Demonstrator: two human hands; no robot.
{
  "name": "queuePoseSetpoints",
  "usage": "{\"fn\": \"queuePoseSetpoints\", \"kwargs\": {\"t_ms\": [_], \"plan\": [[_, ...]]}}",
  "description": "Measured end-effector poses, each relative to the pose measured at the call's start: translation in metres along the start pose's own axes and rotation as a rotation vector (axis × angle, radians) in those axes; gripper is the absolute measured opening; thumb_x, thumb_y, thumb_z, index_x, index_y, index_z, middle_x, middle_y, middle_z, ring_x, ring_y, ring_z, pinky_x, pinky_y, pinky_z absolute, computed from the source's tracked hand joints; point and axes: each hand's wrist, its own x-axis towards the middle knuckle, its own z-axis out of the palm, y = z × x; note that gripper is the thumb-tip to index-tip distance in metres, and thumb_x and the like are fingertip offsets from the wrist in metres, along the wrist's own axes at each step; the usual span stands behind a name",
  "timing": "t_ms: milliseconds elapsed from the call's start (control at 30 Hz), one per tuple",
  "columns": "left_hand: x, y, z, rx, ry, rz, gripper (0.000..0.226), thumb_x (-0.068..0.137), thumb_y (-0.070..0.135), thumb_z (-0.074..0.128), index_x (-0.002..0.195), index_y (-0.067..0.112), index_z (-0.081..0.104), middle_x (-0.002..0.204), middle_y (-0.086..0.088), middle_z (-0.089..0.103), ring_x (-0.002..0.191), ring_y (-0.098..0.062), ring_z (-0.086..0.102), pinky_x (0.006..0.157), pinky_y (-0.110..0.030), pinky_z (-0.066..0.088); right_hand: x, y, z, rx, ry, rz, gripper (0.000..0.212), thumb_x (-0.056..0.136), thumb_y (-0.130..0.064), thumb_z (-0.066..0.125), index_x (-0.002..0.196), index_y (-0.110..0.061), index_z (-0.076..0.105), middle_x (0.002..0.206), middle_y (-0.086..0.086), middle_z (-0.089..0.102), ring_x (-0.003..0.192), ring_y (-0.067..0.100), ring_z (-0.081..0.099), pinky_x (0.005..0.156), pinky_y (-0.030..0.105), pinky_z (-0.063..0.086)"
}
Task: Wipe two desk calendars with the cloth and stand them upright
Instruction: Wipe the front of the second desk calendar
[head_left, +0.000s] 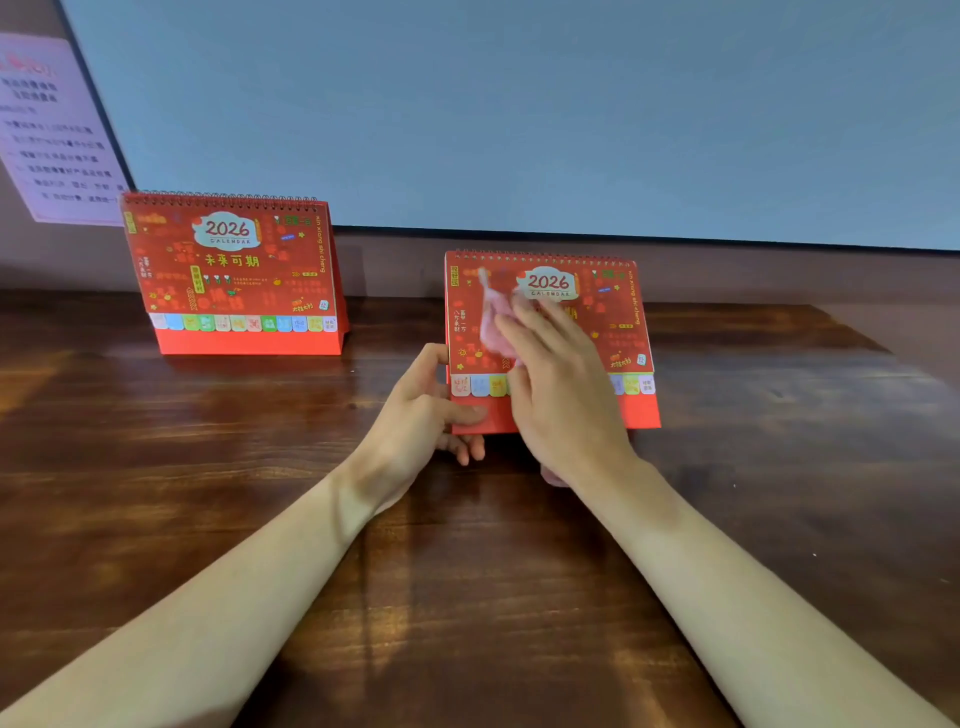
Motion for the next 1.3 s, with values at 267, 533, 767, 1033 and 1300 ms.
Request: {"fn": "queuePoseSetpoints", "kwargs": {"t_ms": [267,533,767,1033,1300], "plan": [[0.002,-0.003,-0.001,-0.018,0.022,-0.009,0.041,0.094,-0.011,0.062,0.126,0.01,0.05,0.089,-0.014,0.073,0.056,-0.028,0.063,0.048,-0.03,0.05,-0.007,0.023,-0.011,-0.042,0.057,0.069,0.044,0.098,-0.01,0.058,0.141,-0.015,0.065,0.148,0.001,0.061,0.139,0.03,0.05,0.112,0.052,0.045],[0.0,-0.002,-0.002,-0.02,0.034,-0.011,0.041,0.096,-0.009,0.061,0.129,0.011,0.051,0.096,-0.016,0.074,0.06,-0.027,0.064,0.051,-0.03,0.052,-0.024,0.035,-0.02,-0.026,0.019,-0.005,0.04,0.096,-0.009,0.063,0.134,-0.02,0.071,0.146,-0.008,0.061,0.116,0.02,0.053,0.089,0.034,0.056],[0.001,-0.002,-0.002,-0.033,0.042,-0.033,0.04,0.098,-0.007,0.06,0.131,0.015,0.052,0.104,-0.018,0.076,0.062,-0.028,0.063,0.054,-0.032,0.053,-0.024,0.062,-0.025,0.02,0.11,0.286,0.04,0.101,0.004,0.054,0.132,-0.014,0.072,0.136,0.003,0.068,0.111,0.017,0.048,0.091,0.019,0.053],[0.002,-0.003,-0.002,-0.011,0.041,-0.008,0.041,0.097,-0.01,0.057,0.128,0.016,0.051,0.096,-0.013,0.074,0.06,-0.029,0.063,0.052,-0.034,0.053,0.024,0.025,-0.015,-0.026,0.178,0.028,0.053,0.098,0.006,0.058,0.148,-0.012,0.056,0.149,0.001,0.057,0.122,0.025,0.051,0.104,0.034,0.046],[0.0,-0.003,-0.001,0.005,0.017,-0.001,0.042,0.099,-0.009,0.059,0.132,0.013,0.049,0.093,-0.012,0.073,0.058,-0.025,0.061,0.052,-0.031,0.052,0.013,0.041,-0.008,-0.15,0.027,0.064,0.054,0.092,0.005,0.062,0.144,-0.008,0.06,0.148,-0.001,0.059,0.116,0.028,0.053,0.095,0.04,0.054]]}}
